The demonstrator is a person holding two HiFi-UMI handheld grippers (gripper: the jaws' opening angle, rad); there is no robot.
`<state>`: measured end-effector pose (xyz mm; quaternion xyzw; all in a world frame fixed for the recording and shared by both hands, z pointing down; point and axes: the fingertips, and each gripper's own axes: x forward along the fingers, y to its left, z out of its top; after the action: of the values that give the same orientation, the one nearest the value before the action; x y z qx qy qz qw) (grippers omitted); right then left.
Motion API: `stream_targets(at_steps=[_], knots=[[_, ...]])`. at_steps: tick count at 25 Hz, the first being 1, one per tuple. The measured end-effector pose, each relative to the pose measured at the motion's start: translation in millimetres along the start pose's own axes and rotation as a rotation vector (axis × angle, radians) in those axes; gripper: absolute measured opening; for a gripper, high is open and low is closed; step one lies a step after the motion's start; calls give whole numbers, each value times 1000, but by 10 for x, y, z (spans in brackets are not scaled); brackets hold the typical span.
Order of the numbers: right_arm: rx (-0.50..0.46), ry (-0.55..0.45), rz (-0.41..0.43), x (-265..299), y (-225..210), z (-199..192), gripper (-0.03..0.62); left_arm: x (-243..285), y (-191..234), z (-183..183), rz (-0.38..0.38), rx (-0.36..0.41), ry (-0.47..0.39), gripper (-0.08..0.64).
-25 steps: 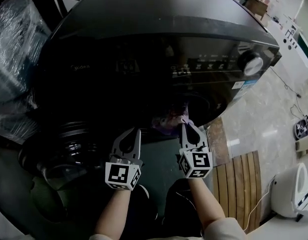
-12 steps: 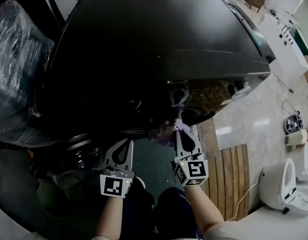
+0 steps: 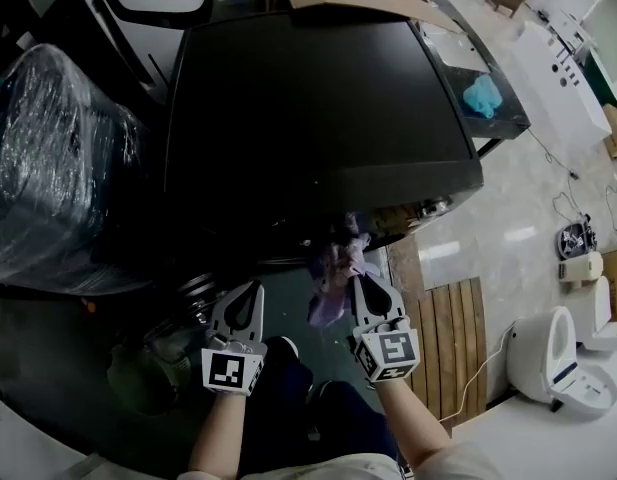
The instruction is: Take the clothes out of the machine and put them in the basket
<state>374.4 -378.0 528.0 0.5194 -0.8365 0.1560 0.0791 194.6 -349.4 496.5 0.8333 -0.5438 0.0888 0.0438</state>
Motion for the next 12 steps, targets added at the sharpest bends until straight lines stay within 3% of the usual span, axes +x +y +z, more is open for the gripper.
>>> stream_targets(at_steps=[7,12], knots=[[22,12,11,-387,255,762,20,-485,58,726,36,-55,39,20],[36,19,24,-643,496,1329,20,-622,120,1306,12,-53,47,20]])
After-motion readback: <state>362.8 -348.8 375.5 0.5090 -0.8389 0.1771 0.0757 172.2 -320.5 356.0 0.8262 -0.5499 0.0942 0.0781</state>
